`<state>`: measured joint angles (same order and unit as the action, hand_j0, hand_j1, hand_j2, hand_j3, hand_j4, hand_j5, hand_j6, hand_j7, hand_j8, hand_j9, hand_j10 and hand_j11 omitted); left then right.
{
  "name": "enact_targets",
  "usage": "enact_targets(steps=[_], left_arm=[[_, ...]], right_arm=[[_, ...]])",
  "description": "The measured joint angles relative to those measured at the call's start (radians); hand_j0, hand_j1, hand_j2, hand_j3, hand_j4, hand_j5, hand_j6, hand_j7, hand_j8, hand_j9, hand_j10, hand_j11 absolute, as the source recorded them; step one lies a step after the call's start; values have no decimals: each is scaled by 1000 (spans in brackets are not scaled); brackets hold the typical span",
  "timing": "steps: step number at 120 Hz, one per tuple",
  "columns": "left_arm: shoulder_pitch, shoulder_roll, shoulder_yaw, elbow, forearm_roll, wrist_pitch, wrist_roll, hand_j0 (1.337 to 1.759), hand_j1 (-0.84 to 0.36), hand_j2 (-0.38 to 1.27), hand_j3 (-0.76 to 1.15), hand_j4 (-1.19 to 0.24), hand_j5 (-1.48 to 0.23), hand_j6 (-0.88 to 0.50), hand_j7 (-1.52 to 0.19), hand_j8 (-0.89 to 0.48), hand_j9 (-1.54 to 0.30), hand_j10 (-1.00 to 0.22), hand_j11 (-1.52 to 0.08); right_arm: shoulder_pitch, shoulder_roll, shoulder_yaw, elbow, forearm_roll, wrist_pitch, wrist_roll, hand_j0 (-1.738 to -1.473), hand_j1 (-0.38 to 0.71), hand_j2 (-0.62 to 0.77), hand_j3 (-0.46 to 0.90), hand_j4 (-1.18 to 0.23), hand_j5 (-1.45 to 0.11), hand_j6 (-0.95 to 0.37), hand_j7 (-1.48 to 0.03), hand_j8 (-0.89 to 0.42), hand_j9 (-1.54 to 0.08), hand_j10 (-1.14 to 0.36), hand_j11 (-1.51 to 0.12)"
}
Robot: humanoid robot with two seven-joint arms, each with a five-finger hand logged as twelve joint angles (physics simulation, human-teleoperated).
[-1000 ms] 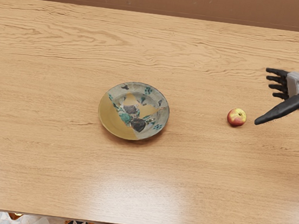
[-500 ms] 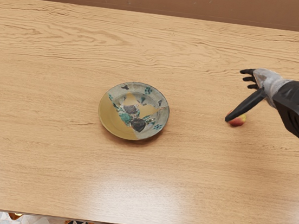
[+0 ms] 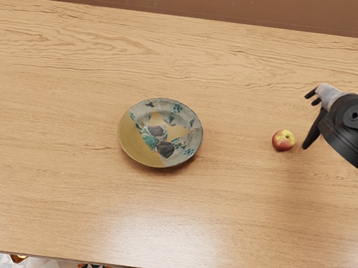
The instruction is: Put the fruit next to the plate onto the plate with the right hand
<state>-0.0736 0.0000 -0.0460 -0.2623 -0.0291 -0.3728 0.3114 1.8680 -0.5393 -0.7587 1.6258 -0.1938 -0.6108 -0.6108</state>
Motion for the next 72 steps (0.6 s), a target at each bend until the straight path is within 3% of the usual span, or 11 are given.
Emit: enact_targets(steps=[43,72], left_arm=[[0,0,0,0,0,0,0,1658,349,0,0,0,0,1,0,1,0,0,0],[0,0,0,0,0,0,0,1658,349,0,0,0,0,1,0,1,0,0,0]], right_arm=[[39,273,-102,-136,61,0,0,-1658,-64,-47,0,-239,-310,-239,-309,-239,-310,-239,-310],[76,398,-155,-55,92,0,0,-1658,-184,-27,0,-139,-179,-139,-179,-139,-179,-138,-179]])
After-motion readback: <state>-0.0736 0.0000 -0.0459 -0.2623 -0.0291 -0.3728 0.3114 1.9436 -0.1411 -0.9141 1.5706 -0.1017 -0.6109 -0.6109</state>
